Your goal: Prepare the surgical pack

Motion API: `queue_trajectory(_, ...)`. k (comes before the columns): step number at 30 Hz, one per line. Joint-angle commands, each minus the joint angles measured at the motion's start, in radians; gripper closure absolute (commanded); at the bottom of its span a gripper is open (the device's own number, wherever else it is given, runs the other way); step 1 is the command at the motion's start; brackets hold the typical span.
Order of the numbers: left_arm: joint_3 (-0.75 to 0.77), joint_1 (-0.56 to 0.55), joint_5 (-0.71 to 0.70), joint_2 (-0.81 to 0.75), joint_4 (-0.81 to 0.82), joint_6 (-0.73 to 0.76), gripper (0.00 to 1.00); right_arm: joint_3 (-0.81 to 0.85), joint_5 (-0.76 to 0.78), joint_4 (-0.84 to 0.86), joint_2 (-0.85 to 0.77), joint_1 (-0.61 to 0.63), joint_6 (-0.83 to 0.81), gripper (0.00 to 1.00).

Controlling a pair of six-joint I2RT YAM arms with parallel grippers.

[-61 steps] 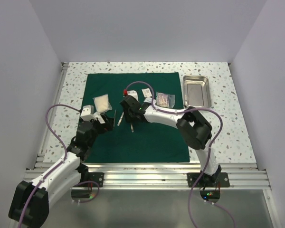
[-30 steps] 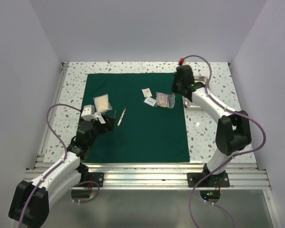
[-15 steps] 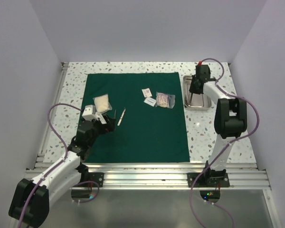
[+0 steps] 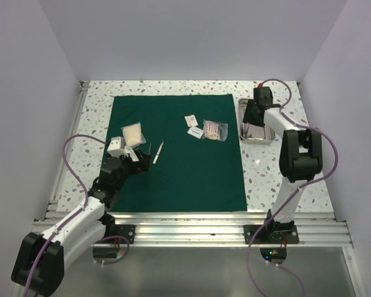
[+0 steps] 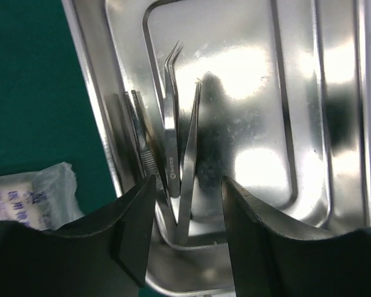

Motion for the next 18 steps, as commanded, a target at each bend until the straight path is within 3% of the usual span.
queue_trajectory(1, 0.039, -0.007, 0.007, 0.000, 0.048, 0.015, 0.00, -0.021, 0.033, 0.004, -0.184, 0.067, 0.035, 0.49)
queue_trajectory(5, 0.039, -0.007, 0.009, 0.006, 0.053, 0.014, 0.00, -0.075, 0.049, -0.018, -0.289, 0.224, 0.127, 0.53)
queue_trajectory(11, 0.010, -0.007, 0.003, -0.061, 0.053, 0.011, 0.00, -0.089, 0.203, -0.015, -0.258, 0.538, 0.313, 0.54)
queue_trajectory(18, 0.023, -0.005, -0.037, -0.077, 0.021, 0.006, 0.00, 0.191, 0.338, -0.140, -0.004, 0.742, 0.469, 0.49)
